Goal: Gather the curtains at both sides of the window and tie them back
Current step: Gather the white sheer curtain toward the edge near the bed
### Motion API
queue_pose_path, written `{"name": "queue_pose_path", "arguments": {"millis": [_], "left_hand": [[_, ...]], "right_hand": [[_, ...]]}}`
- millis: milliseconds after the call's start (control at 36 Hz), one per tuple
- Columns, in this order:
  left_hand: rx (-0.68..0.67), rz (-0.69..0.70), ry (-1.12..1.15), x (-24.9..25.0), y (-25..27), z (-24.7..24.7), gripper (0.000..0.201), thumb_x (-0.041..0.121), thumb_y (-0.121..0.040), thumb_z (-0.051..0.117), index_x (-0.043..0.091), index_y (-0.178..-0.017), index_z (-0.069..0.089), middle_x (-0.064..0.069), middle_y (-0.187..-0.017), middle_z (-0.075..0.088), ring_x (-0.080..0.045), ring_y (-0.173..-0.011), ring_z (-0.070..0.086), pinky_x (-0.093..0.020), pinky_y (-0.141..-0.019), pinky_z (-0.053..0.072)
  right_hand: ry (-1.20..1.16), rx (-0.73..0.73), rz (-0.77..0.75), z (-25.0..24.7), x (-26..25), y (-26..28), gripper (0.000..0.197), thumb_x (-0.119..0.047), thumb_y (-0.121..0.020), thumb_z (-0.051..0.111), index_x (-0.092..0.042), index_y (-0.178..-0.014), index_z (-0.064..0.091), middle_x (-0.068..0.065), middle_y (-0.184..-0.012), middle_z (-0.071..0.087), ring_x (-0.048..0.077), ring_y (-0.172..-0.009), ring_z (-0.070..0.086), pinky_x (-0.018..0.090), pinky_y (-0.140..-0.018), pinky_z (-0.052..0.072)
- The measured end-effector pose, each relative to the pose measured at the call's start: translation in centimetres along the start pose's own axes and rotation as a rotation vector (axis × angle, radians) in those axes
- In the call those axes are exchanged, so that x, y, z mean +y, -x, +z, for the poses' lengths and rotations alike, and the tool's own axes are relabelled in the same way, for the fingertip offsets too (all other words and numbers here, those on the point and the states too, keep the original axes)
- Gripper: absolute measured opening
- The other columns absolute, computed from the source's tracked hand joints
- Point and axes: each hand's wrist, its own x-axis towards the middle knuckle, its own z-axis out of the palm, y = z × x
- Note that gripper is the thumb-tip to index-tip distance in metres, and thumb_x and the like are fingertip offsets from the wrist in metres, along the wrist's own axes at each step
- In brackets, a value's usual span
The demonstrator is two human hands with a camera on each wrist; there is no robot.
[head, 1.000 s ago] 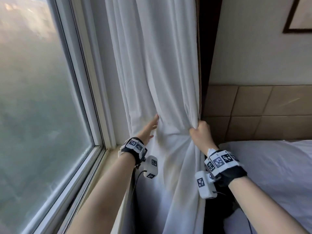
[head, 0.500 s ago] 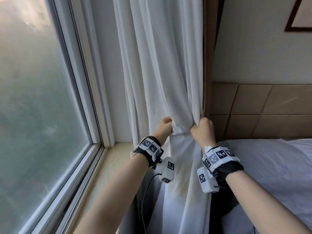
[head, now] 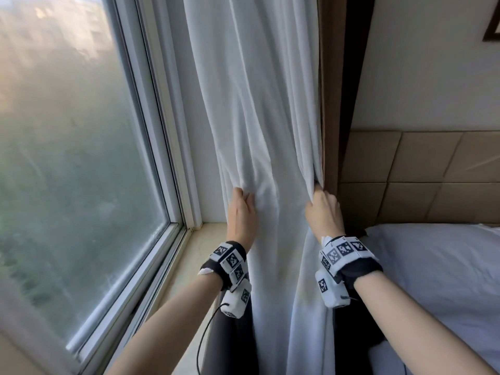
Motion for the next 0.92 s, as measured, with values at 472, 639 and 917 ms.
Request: {"name": "queue_pose_path", "arguments": {"millis": [472, 639, 917], "left_hand": [[-0.441, -0.014, 0.288, 6.5, 4.9, -0.4, 0.022, 0.000, -0.081, 0.060, 0.007, -0.101, 0.065, -0.003, -0.097, 0.071, -0.009, -0.094, 0.067, -0.025, -0.082, 0.054], [-0.633, -0.186, 0.307, 5.7, 3.0, -1.7, 0.035, -0.013, -0.082, 0.049, 0.003, -0.102, 0.072, -0.003, -0.101, 0.070, -0.008, -0.090, 0.062, -0.015, -0.084, 0.049], [-0.216, -0.497, 0.354, -0.8, -3.3, -3.4, 0.033, 0.019, -0.094, 0.056, 0.015, -0.127, 0.057, -0.005, -0.119, 0.059, -0.017, -0.111, 0.052, -0.030, -0.091, 0.040]], "right_hand": [[-0.758, -0.318, 0.154, -2.7, -3.7, 4.0, 0.046, -0.050, -0.080, 0.052, -0.019, -0.111, 0.062, -0.004, -0.097, 0.070, 0.010, -0.088, 0.069, 0.035, -0.088, 0.054], [-0.461, -0.245, 0.149, -2.6, -2.7, 2.7, 0.034, -0.032, -0.090, 0.057, -0.007, -0.111, 0.065, 0.017, -0.107, 0.065, 0.035, -0.104, 0.059, 0.029, -0.085, 0.046], [-0.478, -0.300, 0.089, -3.1, -1.5, 2.5, 0.022, -0.007, -0.089, 0.039, -0.007, -0.085, 0.061, 0.014, -0.083, 0.061, 0.027, -0.076, 0.058, 0.032, -0.067, 0.044]]}}
